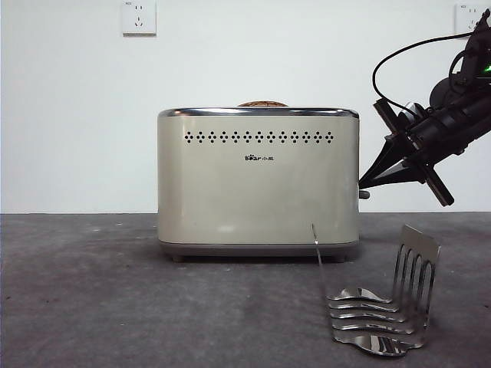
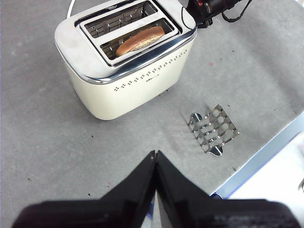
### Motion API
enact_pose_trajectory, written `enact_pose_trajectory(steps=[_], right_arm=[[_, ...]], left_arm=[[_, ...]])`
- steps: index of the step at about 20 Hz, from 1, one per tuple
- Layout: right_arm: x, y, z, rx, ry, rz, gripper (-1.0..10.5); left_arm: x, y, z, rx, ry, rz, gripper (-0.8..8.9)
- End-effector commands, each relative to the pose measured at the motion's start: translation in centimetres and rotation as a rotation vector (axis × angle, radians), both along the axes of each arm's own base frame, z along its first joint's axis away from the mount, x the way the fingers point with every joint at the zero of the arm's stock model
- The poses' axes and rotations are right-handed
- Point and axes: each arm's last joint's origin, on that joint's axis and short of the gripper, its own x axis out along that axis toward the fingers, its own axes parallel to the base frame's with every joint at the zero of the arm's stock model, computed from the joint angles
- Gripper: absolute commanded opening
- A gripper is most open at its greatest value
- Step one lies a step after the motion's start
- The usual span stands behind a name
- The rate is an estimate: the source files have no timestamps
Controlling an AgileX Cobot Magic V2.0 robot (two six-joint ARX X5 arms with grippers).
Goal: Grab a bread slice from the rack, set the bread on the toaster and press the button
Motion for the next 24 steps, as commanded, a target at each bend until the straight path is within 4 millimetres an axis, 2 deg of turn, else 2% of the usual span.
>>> enact_pose_trajectory(steps=[1, 11, 16, 19, 24], right_arm=[[-0.4, -0.1, -2.7, -0.089, 0.083, -0.013, -0.1], [-0.5, -0.1, -2.8, -0.110, 0.090, -0.009, -0.1], [-0.3, 0.0, -2.4, -0.068, 0.055, 0.005, -0.1], [0.0, 0.0, -1.5, -0.062, 0.022, 0.006, -0.1], [1.0, 0.0, 1.6, -0.055, -0.024, 0.011, -0.1]], left_arm=[[0.0, 0.0, -0.1, -0.004, 0.004, 0.007, -0.09], [0.0, 0.0, -0.1, -0.004, 0.004, 0.007, -0.09], [0.0, 0.0, -0.1, -0.004, 0.004, 0.007, -0.09], [0.0, 0.0, -0.1, -0.003, 0.004, 0.007, -0.09], [0.0, 0.0, -0.1, -0.004, 0.004, 0.007, -0.09]])
